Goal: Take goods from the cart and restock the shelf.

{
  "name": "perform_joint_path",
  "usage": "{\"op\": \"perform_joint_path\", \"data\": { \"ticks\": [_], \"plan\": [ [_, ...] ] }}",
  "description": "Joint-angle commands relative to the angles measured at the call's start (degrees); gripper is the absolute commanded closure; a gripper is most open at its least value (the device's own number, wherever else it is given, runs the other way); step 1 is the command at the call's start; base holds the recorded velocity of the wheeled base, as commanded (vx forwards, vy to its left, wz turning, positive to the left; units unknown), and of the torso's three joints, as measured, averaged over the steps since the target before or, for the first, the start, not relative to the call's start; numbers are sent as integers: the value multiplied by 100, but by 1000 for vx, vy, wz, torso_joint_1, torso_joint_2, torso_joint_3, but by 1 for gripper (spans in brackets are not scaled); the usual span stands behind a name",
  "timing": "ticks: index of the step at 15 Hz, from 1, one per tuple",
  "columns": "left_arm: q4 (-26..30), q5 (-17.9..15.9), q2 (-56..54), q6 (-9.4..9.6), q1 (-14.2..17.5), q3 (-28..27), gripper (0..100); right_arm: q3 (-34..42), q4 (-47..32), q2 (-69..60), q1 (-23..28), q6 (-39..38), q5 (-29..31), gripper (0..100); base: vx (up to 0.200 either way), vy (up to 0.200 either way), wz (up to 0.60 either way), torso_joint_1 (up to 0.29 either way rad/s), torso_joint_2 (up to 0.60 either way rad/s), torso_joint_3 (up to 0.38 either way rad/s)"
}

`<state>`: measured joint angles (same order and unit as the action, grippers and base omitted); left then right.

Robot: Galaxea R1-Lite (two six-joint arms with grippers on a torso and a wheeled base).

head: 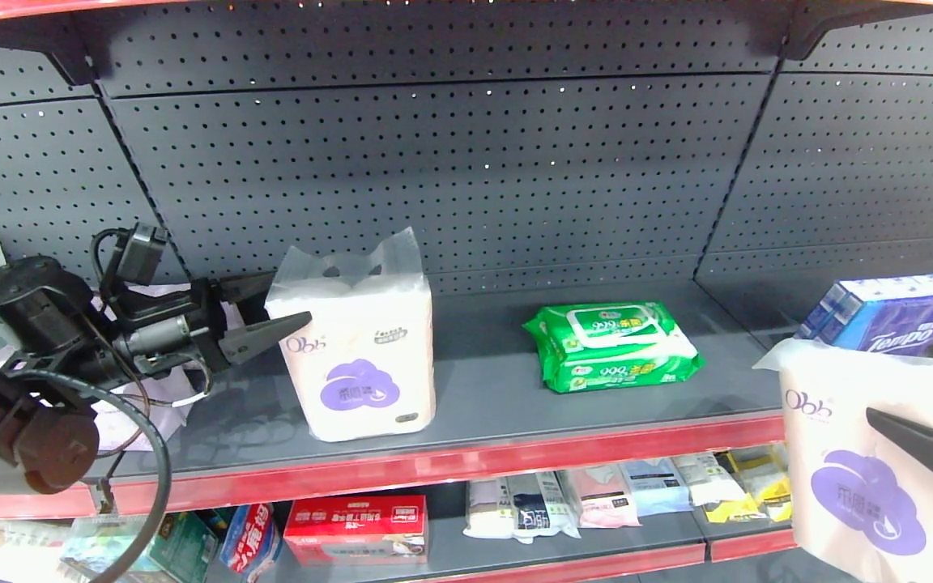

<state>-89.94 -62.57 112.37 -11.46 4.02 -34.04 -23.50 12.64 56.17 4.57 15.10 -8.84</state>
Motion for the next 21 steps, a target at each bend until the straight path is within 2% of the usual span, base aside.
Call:
{"op": "perform_joint_path", "data": {
  "ticks": [1,6,8,14,16,17,20,21],
  "plan": [
    [-6,0,-189,-58,90,-24,0,-14,10,69,0,1,-4,100,0,0,0,0,0,0],
    [-6,79,-383,-58,485,-33,0,-75,45,227,-26,10,-21,100,0,0,0,0,0,0],
    [-6,246,-444,-58,538,-33,0,-75,54,262,-35,28,-21,100,0,0,0,0,0,0],
    [-6,1265,-673,21,600,-24,0,-119,54,254,-35,10,-21,100,0,0,0,0,0,0],
    [-6,1406,-673,109,749,-33,0,-146,54,262,-35,1,-21,100,0,0,0,0,0,0],
    [-6,1573,-655,179,793,-59,0,-146,54,262,-35,-7,-30,100,0,0,0,0,0,0],
    [-6,2091,-646,214,784,-59,0,-146,54,245,-35,-7,-30,100,0,0,0,0,0,0],
    [-6,2355,-655,249,775,-33,0,-155,54,254,-35,-7,-30,100,0,0,0,0,0,0]
  ]
}}
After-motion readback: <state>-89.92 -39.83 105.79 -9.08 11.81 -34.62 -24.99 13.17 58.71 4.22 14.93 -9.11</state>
